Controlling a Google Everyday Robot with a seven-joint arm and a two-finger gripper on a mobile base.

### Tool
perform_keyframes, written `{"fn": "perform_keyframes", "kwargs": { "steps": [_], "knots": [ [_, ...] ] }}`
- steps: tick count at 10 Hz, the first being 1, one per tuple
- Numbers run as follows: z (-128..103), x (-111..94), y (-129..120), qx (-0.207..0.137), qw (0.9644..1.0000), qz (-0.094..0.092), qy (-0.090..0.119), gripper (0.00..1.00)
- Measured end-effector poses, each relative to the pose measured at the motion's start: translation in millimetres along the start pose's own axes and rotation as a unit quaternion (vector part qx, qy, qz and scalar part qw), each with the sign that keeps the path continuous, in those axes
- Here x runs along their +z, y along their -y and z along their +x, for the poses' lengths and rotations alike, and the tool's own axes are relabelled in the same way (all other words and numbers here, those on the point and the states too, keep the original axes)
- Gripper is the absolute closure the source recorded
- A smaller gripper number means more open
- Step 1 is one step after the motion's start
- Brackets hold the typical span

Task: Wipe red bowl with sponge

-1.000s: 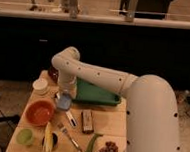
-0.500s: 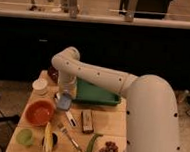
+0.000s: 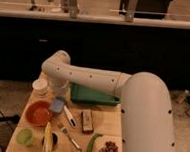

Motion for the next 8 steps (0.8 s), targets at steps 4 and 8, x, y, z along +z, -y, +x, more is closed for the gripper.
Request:
{"fn": "perform_keyframes", "kwargs": {
  "steps": [4, 8],
  "knots": [
    [-19, 13, 53, -0.02, 0.9998, 0.008, -0.001, 1.0],
    [-23, 42, 90, -0.019, 0.9996, 0.012, -0.016, 1.0]
  ]
}}
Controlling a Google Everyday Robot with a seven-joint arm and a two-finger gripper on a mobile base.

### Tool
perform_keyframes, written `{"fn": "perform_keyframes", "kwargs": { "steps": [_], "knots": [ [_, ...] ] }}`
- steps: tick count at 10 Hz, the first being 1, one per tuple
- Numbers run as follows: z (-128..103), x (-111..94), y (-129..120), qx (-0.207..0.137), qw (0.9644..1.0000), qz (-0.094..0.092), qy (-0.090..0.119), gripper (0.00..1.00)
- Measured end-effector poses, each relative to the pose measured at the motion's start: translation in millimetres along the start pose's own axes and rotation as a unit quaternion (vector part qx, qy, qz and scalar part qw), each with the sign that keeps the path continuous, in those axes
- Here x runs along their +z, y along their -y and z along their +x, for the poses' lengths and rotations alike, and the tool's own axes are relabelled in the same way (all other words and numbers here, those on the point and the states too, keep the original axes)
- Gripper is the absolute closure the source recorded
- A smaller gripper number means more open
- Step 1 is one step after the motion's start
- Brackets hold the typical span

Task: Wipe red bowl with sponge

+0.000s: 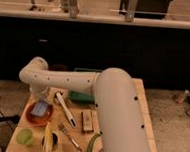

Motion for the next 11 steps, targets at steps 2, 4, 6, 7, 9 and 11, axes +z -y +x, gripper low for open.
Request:
{"fn": "perform_keyframes", "kwargs": {
  "steps": [2, 4, 6, 7, 9, 11],
  "knots": [
    [0.3, 6.1, -1.9, 0.029, 0.9993, -0.014, -0.02, 1.0],
    [0.8, 6.7, -7.2, 0.054, 0.9971, -0.033, -0.043, 1.0],
    [0.6, 6.4, -10.0, 0.059, 0.9963, -0.039, -0.049, 1.0],
    [0.7, 6.5, -10.1, 0.059, 0.9963, -0.039, -0.049, 1.0],
    [1.3, 6.5, -11.0, 0.059, 0.9962, -0.039, -0.049, 1.0],
    [1.3, 6.6, -11.0, 0.059, 0.9962, -0.039, -0.049, 1.0]
  ]
}}
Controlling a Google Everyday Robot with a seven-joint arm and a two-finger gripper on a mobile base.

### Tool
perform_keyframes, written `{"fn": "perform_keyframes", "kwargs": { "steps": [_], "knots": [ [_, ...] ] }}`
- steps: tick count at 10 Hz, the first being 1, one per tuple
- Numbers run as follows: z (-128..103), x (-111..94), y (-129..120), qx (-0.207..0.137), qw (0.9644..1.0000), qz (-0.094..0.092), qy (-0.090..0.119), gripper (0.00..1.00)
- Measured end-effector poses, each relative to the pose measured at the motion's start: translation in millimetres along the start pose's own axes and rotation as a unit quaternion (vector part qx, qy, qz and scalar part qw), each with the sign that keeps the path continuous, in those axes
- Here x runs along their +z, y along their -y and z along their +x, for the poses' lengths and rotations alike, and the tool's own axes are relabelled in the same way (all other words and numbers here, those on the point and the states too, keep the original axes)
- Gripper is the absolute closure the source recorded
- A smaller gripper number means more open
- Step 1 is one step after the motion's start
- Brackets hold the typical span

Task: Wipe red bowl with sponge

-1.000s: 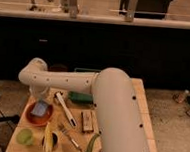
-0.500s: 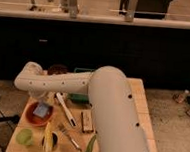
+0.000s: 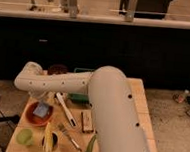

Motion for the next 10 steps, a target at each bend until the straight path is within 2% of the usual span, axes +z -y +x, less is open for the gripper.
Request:
{"fn": "perform_keyframes", "kwargs": {
  "steps": [6, 10],
  "knots": [
    [-4, 0, 2, -0.005, 1.0, 0.004, -0.002, 1.0],
    [-11, -1, 4, -0.017, 0.999, -0.014, -0.04, 1.0]
  ]
}}
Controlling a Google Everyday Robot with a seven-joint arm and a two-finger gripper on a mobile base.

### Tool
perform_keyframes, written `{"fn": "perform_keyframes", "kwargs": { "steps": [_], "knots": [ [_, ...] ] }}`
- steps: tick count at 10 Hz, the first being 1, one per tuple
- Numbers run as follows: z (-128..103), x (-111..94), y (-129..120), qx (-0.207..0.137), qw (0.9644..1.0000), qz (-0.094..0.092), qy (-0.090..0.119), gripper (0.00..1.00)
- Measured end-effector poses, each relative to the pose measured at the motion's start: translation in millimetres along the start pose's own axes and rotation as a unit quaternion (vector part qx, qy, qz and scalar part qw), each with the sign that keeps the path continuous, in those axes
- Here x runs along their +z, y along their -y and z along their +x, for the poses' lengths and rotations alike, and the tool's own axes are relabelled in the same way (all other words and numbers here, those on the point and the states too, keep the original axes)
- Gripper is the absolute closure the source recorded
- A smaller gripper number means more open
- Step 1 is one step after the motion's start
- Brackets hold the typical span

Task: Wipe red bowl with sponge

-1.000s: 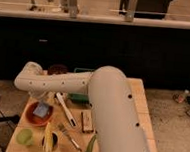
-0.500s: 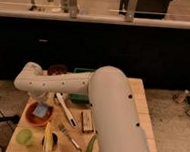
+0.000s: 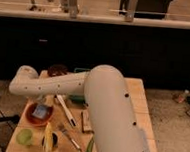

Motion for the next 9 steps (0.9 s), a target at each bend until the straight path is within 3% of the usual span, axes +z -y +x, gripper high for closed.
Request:
{"fn": "perform_keyframes", "kwargs": {
  "steps": [6, 9],
  "knots": [
    [2, 12, 3, -0.013, 0.9998, -0.014, -0.003, 1.0],
    [-1, 2, 29, -0.033, 0.9994, 0.01, -0.005, 1.0]
  ]
}}
